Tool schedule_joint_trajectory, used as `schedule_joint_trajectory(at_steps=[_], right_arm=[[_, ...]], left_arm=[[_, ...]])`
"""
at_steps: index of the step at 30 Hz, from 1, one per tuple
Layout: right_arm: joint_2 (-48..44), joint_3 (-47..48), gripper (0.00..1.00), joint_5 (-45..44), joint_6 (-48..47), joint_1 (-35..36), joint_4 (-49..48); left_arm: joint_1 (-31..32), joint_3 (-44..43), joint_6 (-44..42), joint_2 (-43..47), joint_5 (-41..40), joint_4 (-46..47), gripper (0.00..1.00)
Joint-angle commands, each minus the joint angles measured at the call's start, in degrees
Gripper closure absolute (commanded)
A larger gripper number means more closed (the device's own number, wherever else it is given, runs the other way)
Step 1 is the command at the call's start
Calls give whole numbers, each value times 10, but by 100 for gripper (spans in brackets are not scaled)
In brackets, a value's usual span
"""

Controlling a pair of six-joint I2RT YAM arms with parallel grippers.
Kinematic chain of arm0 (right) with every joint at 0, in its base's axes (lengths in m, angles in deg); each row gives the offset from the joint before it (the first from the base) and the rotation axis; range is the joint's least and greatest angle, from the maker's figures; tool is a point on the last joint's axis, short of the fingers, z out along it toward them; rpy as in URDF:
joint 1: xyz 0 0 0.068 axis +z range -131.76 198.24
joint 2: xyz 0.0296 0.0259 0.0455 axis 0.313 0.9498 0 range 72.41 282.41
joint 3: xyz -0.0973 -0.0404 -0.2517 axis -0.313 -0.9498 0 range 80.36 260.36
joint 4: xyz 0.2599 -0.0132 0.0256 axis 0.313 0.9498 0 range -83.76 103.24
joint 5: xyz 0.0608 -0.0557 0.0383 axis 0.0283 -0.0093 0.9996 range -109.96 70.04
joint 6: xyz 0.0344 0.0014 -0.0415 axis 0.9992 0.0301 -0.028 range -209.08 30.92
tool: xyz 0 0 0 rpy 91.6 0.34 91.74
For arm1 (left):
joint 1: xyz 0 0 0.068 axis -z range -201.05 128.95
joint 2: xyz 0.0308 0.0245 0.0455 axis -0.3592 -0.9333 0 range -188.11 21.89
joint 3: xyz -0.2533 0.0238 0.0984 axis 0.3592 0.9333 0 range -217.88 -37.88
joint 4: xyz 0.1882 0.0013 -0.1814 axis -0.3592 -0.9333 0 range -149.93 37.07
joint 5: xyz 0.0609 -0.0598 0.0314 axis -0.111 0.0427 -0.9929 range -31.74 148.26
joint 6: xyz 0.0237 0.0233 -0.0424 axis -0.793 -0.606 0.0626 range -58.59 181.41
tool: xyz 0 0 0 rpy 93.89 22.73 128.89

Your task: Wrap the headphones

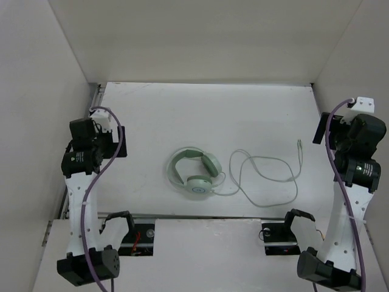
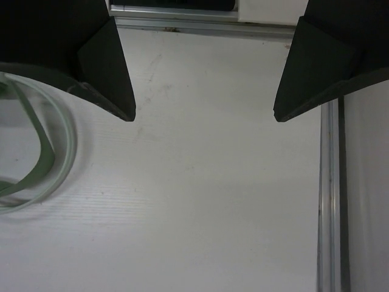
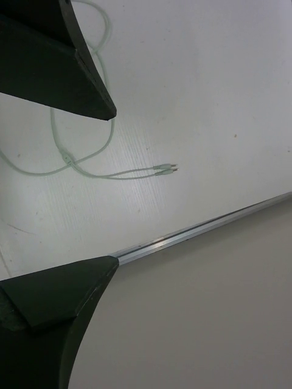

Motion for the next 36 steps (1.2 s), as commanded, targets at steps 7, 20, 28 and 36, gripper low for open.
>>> schedule_joint_trajectory(at_steps=[7, 20, 28, 36], right_arm=[[-98, -81, 0, 8, 5, -4, -78], [-215, -218, 0, 117, 30, 28, -272], [-236, -280, 0, 262, 116, 0, -366], [-244, -252, 0, 373, 149, 25, -316]], left_arm=[[174, 43, 13, 33, -63, 111, 5], [361, 86, 34, -61, -35, 189, 13], [397, 97, 88, -108, 52, 245, 9], [419, 158, 91, -196, 38, 349, 5]])
